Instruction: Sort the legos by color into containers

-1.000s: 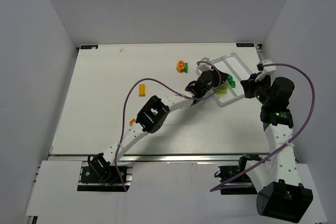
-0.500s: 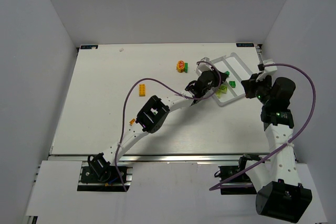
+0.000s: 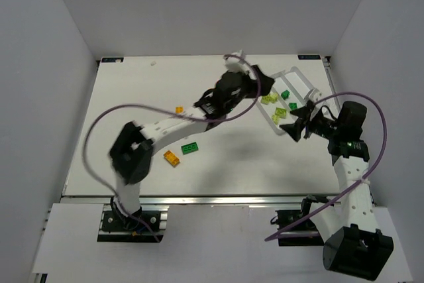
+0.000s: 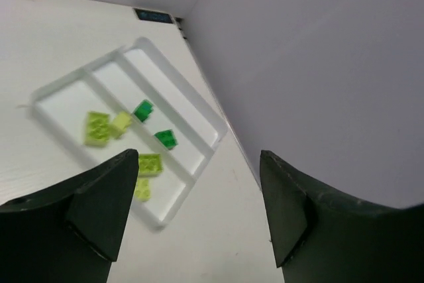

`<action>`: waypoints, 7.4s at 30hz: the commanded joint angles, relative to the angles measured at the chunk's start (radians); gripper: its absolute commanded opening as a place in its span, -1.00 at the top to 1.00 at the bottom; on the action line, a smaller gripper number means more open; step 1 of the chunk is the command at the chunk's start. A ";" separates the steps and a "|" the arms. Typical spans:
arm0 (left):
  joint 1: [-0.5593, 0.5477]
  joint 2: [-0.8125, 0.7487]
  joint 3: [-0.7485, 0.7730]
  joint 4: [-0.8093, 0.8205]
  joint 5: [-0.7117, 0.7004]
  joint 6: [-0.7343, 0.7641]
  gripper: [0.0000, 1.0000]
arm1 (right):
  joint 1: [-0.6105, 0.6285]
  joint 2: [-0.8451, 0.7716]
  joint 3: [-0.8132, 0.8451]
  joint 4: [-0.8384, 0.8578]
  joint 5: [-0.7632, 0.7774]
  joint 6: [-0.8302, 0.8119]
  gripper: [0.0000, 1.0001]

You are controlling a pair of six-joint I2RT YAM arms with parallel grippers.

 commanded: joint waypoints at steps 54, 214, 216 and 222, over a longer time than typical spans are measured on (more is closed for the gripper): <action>0.088 -1.752 -0.928 -0.776 -0.399 0.393 -0.96 | 1.090 1.370 0.991 -0.363 0.511 -0.504 0.12; 0.079 -0.934 -1.000 -0.214 0.409 -0.033 -0.84 | 0.621 0.390 -0.085 0.191 0.422 -0.684 0.92; 0.079 -0.890 -0.979 -0.178 0.432 -0.059 -0.84 | 0.631 0.354 -0.104 0.200 0.428 -0.687 0.93; 0.070 -0.724 -0.933 -0.110 0.503 -0.116 -0.84 | 0.657 0.246 -0.155 0.212 0.448 -0.684 0.95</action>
